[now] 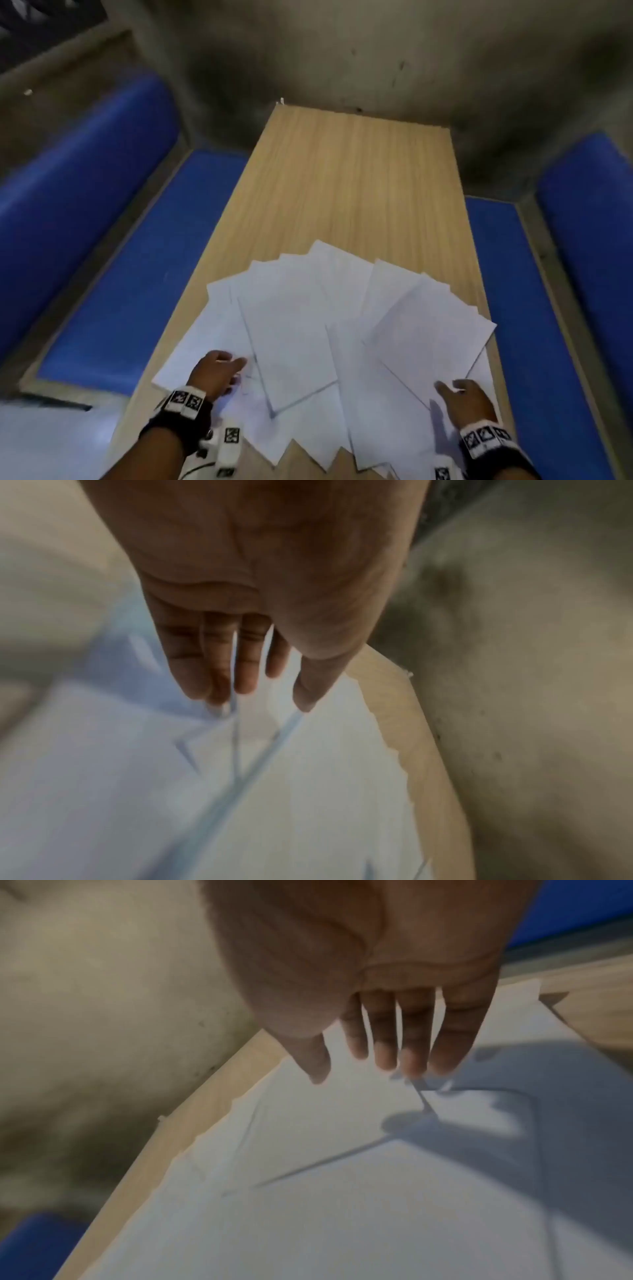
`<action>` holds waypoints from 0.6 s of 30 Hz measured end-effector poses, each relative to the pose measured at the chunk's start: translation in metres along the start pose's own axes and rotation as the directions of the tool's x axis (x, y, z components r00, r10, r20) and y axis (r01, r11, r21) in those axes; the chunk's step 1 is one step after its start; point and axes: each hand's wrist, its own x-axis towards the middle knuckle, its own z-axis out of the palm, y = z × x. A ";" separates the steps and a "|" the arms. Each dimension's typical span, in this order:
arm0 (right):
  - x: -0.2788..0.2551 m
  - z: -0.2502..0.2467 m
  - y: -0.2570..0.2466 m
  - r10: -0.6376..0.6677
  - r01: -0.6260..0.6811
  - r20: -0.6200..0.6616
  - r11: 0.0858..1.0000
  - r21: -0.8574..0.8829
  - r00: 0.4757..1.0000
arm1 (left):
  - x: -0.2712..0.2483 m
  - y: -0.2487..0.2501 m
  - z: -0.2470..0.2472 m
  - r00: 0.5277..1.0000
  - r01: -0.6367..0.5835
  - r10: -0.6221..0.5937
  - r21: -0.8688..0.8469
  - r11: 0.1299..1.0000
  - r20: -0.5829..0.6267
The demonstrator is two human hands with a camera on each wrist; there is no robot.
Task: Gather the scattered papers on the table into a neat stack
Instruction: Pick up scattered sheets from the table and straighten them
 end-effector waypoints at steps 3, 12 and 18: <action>0.019 -0.003 -0.014 0.163 -0.149 -0.101 0.979 0.138 0.981 | 0.014 0.013 0.018 0.998 0.055 -0.055 -0.065 0.996 0.003; 0.037 0.017 -0.028 0.256 -0.252 -0.197 0.967 0.043 0.946 | 0.036 0.033 0.064 0.976 0.026 0.053 0.352 0.936 -0.213; 0.048 0.012 -0.028 0.104 -0.080 -0.153 0.985 0.155 0.983 | 0.039 0.046 0.071 0.925 0.059 0.161 0.547 0.835 -0.345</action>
